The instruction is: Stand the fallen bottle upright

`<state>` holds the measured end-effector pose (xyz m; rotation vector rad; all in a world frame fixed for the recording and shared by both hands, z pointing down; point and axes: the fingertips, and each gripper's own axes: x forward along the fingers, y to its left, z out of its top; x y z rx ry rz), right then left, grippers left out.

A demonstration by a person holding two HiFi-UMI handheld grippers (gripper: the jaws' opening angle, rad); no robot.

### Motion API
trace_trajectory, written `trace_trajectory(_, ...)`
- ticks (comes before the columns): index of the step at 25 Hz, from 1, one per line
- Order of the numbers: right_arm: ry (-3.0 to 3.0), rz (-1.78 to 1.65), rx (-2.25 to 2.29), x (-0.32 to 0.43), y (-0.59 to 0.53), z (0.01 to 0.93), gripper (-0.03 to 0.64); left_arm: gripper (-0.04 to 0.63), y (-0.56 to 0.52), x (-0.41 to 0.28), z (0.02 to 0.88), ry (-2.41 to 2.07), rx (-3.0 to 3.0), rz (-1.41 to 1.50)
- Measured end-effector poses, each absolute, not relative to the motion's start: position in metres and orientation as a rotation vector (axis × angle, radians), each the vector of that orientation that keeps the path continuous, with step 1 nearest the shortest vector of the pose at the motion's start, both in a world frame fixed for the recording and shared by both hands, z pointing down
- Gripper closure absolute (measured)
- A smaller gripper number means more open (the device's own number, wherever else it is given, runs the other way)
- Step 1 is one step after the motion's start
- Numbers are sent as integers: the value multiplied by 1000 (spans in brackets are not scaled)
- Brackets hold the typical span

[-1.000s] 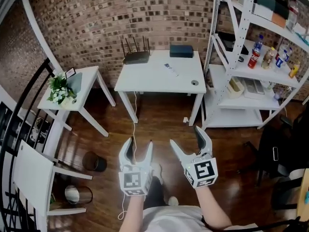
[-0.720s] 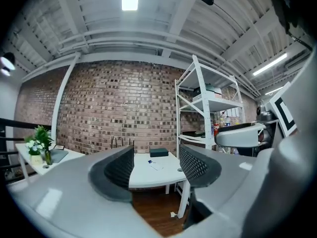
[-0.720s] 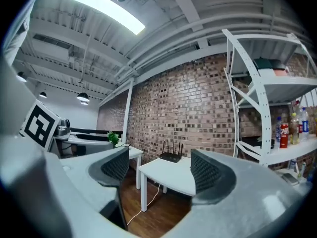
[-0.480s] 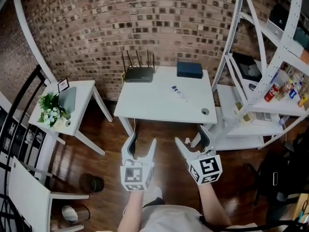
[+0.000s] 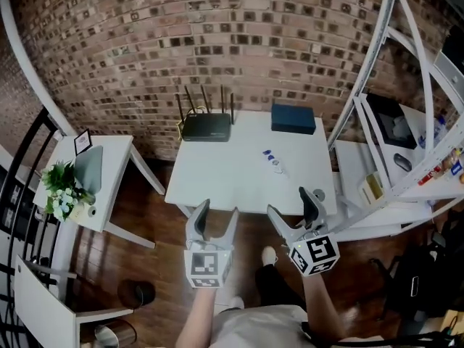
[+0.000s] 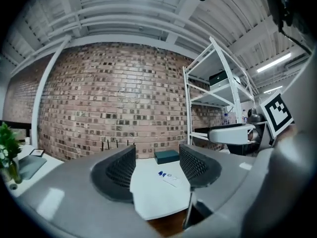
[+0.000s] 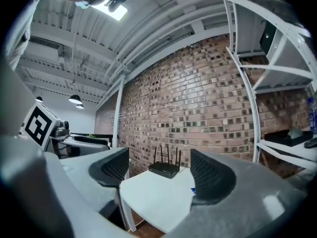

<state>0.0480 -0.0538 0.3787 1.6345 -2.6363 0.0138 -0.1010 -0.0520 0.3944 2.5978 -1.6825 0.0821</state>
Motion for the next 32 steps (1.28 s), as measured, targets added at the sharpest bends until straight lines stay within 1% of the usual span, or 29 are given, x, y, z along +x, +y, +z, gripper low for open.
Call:
trace_trajectory(6,-2723,4,1558,74,-173,389,244,298,-159,-79,411,-1724,2572,139)
trace_trajectory(9,-2778,1,1496,88,-231,382,245,299,-215,-59,393,-1782,2587,134)
trace_trajectory(11,-2809,42,1429,92,-264,389,256,314,-250,-47,383,-1800,2585,83)
trace_trajectory(13,-2823,106,1346,97,-290,401,387,314,-282,-33,384,-1798,2578,68)
trace_trajectory(14,-2824,134,1311,100,-300,408,394,314,-295,-27,387,-1797,2575,75)
trace_trajectory(20,-2731,366,1242,123,-349,473,394,314,-341,-6,433,-1720,2524,170)
trace_trajectory(26,-2536,415,1200,132,-374,528,394,313,-375,5,472,-1621,2534,309)
trace_trajectory(32,-2362,595,1094,124,-391,592,394,313,-394,13,524,-1502,2507,454)
